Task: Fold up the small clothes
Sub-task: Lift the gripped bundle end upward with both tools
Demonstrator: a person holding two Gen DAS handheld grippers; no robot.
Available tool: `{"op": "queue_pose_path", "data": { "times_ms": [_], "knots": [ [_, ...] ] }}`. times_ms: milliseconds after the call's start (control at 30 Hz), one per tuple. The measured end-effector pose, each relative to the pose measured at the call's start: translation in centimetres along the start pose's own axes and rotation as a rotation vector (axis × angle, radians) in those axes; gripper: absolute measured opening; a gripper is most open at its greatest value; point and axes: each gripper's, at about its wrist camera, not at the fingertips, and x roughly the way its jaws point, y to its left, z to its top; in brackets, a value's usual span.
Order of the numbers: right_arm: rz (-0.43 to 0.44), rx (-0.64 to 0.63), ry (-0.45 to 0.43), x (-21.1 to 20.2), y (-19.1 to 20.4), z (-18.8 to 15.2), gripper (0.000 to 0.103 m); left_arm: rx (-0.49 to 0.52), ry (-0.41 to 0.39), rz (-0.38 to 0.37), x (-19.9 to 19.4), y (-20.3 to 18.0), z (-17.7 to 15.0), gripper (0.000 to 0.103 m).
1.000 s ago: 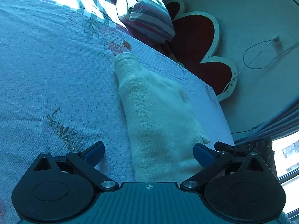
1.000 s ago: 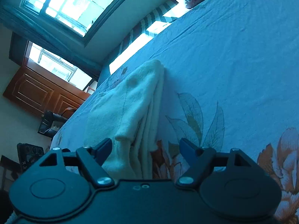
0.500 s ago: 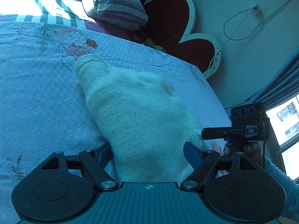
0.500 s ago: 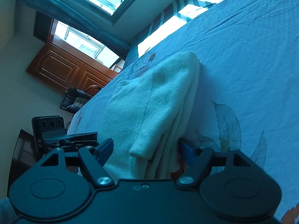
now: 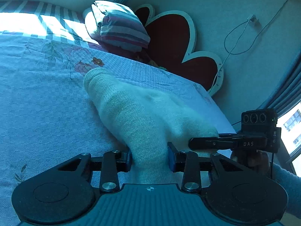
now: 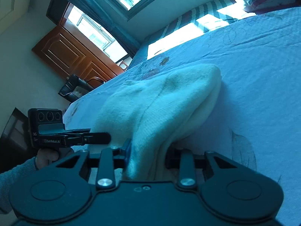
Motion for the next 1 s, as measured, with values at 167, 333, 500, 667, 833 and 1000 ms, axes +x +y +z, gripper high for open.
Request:
{"op": "queue_pose_path", "data": {
  "times_ms": [167,333,500,667,833,1000],
  "knots": [
    [-0.041,-0.150,-0.088,-3.1,5.8,-0.3,0.028,0.108,-0.123,0.019,-6.1,-4.9,0.3,0.032],
    [-0.051,-0.271,-0.182,-8.3,13.5,-1.5,0.028,0.191,-0.231,0.028,-14.5,-10.5,-0.8,0.032],
    [-0.052,-0.358,-0.236,-12.8,21.7,-4.4,0.028,0.216,-0.295,0.032,-21.4,-15.1,-3.8,0.032],
    [-0.052,-0.396,-0.251,-15.7,26.7,-7.7,0.028,0.234,-0.305,0.051,-26.2,-17.3,-6.7,0.032],
    [-0.037,-0.397,-0.252,-15.6,28.8,-9.2,0.028,0.243,-0.301,0.076,-29.0,-17.5,-7.8,0.032],
    [-0.023,-0.361,-0.242,-13.6,28.2,-8.7,0.028,0.231,-0.275,0.105,-28.8,-15.5,-7.2,0.032]
  ]
}}
